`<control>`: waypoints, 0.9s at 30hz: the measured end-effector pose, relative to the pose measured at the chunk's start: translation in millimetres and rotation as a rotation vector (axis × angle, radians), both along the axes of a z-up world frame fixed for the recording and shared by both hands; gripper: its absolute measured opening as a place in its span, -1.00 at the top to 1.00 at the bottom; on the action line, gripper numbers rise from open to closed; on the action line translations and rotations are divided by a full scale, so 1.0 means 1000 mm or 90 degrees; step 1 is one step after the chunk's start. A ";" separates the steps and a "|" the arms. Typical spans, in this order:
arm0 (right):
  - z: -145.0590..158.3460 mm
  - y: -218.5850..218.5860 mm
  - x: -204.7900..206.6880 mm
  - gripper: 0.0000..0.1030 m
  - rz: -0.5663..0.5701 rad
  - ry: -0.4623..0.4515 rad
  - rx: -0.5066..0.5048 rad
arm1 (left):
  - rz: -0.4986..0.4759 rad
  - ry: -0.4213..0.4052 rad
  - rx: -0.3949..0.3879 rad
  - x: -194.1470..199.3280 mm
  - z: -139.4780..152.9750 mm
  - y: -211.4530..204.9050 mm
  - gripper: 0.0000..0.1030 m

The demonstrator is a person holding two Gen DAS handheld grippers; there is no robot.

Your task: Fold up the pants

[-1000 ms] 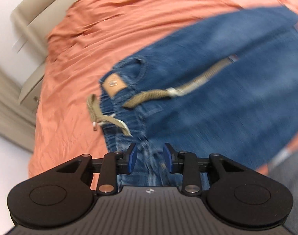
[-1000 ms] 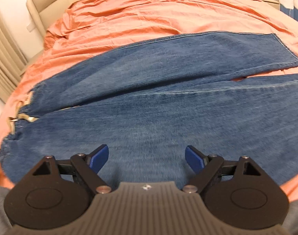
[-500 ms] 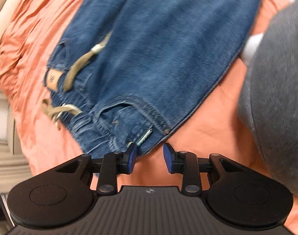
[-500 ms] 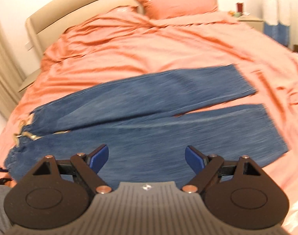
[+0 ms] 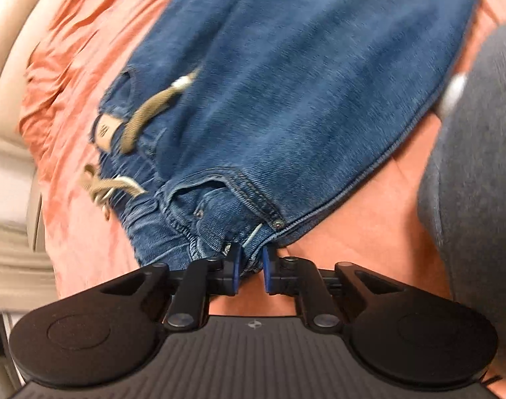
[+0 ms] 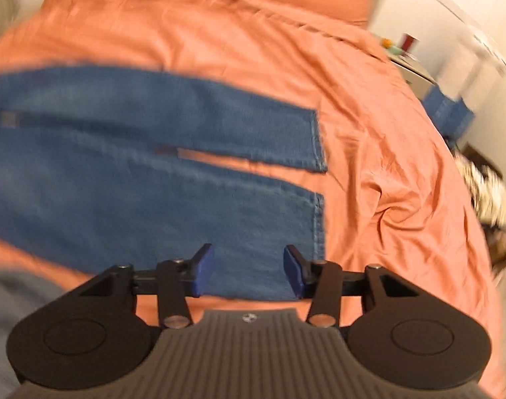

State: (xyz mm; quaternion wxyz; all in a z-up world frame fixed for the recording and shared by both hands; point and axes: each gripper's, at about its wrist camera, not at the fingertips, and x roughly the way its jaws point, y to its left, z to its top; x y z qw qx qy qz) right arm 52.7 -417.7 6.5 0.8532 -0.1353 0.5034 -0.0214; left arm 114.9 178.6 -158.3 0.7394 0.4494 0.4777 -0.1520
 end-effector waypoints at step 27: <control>-0.073 0.000 -0.039 1.00 0.263 -0.066 -0.263 | 0.278 -0.238 -0.131 0.009 0.093 -0.012 0.88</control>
